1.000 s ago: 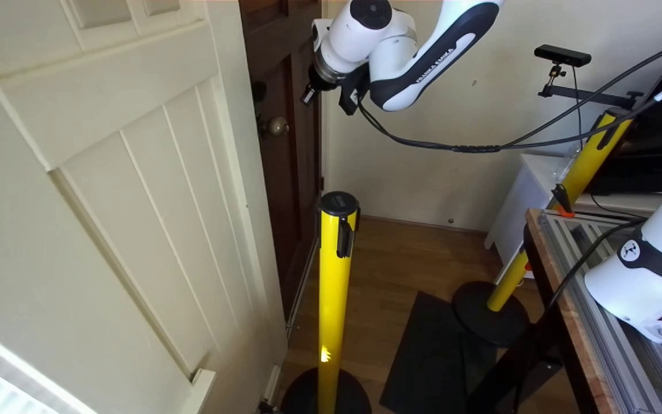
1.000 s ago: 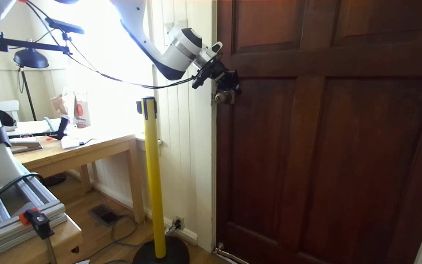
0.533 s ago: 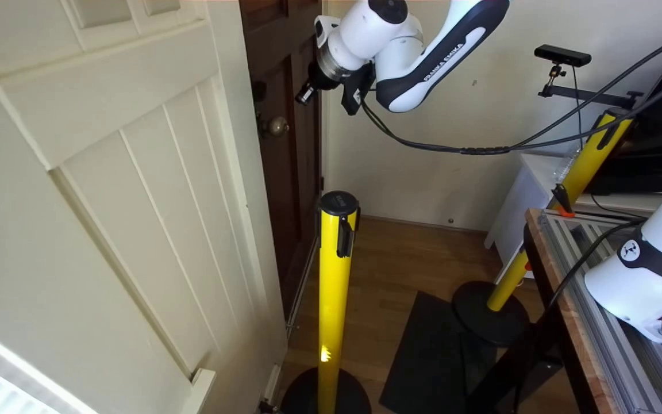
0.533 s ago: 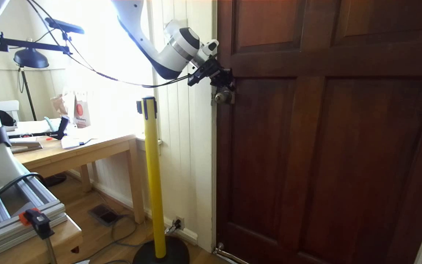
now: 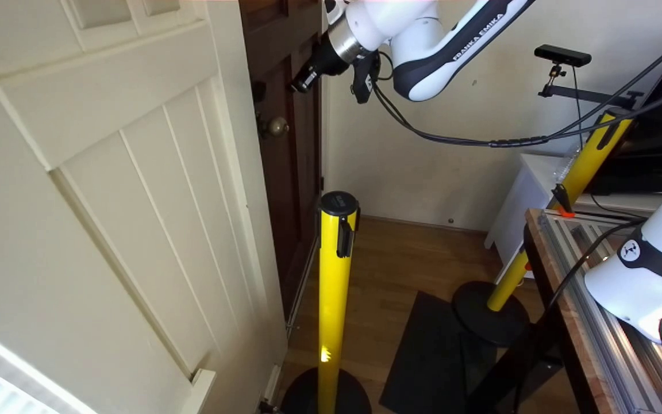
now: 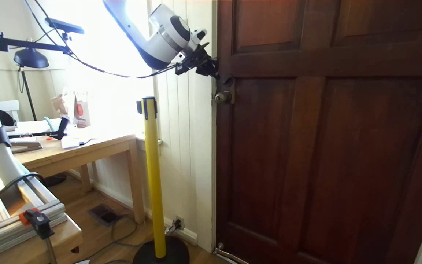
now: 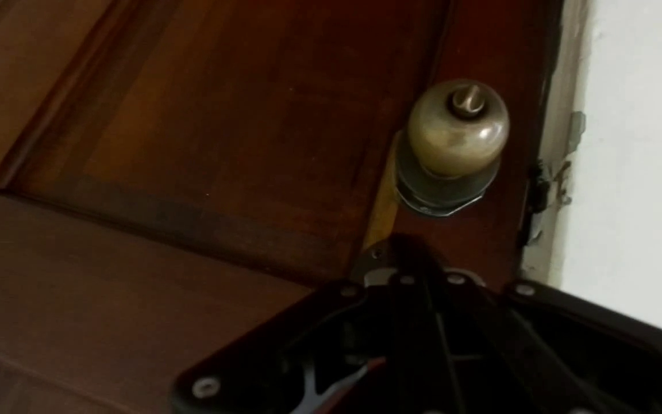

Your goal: Lock the door

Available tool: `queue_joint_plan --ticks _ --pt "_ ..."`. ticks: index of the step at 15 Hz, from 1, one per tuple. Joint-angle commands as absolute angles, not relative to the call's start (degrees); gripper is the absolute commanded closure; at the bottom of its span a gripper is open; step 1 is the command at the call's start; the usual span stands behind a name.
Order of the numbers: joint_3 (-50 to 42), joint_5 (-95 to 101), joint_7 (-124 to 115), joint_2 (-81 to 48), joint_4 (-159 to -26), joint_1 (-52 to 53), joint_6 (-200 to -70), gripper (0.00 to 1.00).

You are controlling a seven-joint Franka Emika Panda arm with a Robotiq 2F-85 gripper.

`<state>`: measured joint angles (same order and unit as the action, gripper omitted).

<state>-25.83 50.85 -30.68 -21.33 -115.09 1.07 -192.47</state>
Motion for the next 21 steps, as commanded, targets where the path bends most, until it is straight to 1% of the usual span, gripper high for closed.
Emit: queue_joint_plan --ticks 1,4,7,21 --pt "-23.91 51.88 -30.50 -18.99 -116.66 -0.90 -193.32 1.00" --pt "-27.96 49.96 -30.85 -20.69 -113.34 1.55 -192.18 1.00" --pt "-29.90 49.37 -31.07 -22.12 -111.48 2.07 -193.04 1.00" --pt "-31.21 47.61 -31.21 -28.81 -105.48 4.94 -195.72 1.00"
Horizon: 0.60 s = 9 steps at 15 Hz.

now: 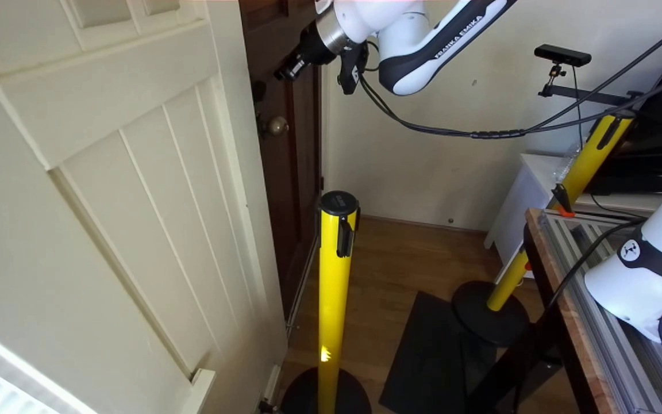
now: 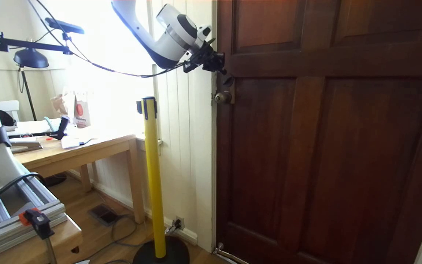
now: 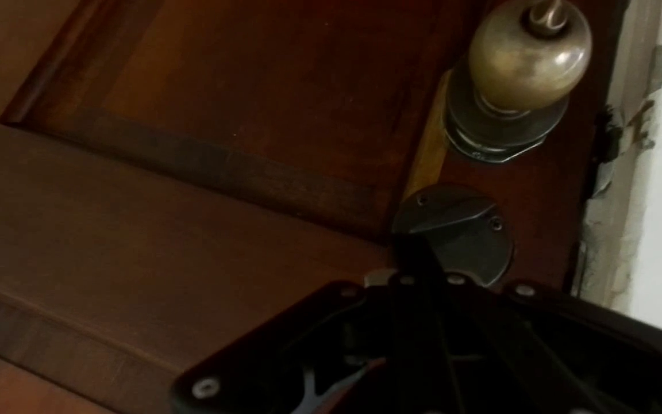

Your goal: Lock the door

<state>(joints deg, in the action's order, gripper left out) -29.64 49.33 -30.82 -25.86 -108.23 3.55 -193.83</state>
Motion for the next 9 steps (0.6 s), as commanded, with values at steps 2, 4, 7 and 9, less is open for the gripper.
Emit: queue_joint_plan --ticks 2,4,7,9 --pt "-31.83 46.77 -31.23 -29.96 -104.47 5.61 -195.90 1.00" --pt "-32.91 45.84 -31.23 -31.21 -103.38 6.52 -196.24 1.00" --pt "-34.00 44.83 -31.07 -33.05 -102.11 7.28 -197.80 1.00" --pt "-34.70 43.74 -31.02 -34.22 -101.42 7.75 -198.43 1.00"
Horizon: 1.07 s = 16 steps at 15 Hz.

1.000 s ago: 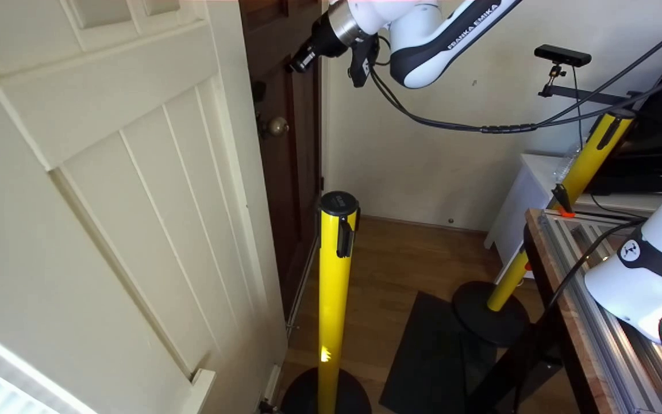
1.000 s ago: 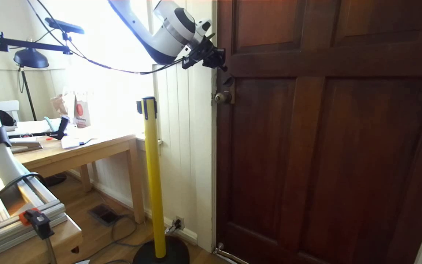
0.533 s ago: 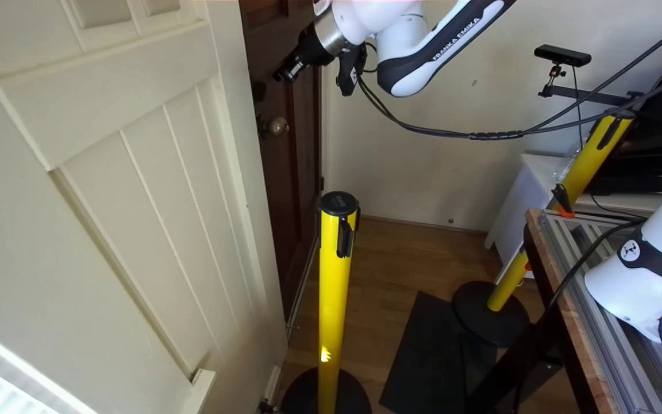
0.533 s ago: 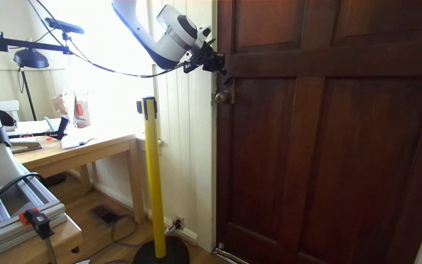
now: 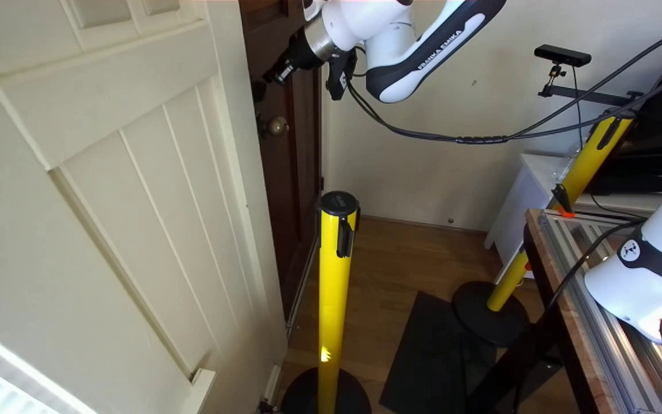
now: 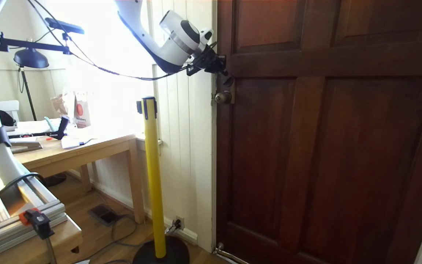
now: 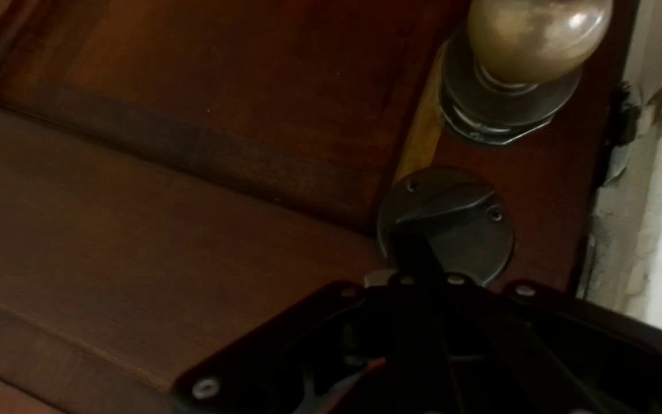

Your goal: Lock the door

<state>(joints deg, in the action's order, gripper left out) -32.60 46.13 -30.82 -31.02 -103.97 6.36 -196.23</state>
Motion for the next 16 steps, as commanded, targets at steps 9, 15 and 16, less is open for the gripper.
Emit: queue_joint_plan --ticks 9,15,16 --pt "-36.67 42.16 -30.84 -37.45 -100.15 9.26 -198.84 1.00" --pt "-33.34 44.62 -31.59 -35.70 -102.62 7.41 -195.14 1.00" --pt "-32.65 44.83 -31.74 -35.52 -102.99 6.97 -194.77 1.00"
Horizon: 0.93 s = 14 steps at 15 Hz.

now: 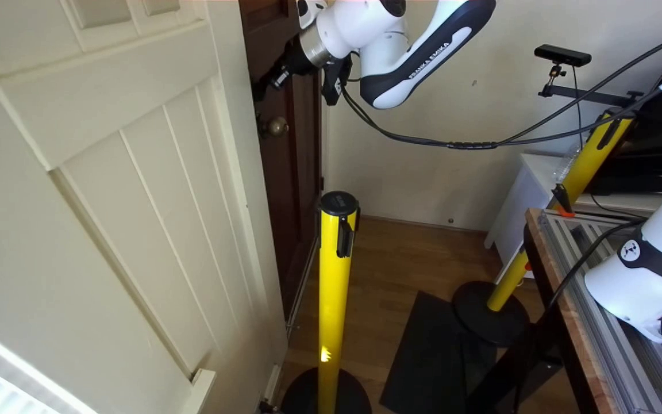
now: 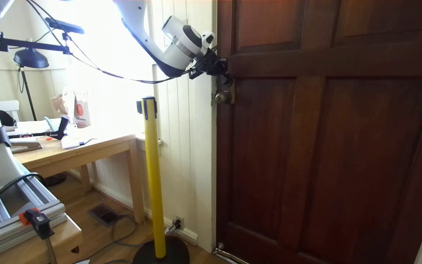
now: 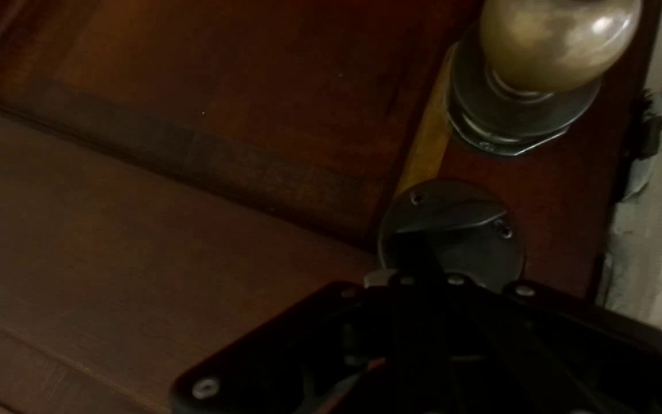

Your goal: Lock the door

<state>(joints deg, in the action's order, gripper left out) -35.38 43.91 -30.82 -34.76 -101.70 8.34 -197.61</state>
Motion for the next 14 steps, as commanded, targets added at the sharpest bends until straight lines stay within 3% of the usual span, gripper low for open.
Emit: queue_joint_plan --ticks 1,7,12,13,14 --pt "-32.14 44.99 -31.70 -35.31 -103.18 6.64 -194.32 1.00" --pt "-30.73 45.73 -32.09 -31.37 -104.88 5.10 -200.44 1.00" --pt "-37.13 41.74 -31.44 -27.13 -110.21 9.24 -207.03 1.00" --pt "-24.99 38.73 -20.74 -21.03 -115.16 0.74 -203.71 1.00" --pt "-28.25 53.67 -35.69 -19.04 -117.80 2.32 -204.02 1.00"
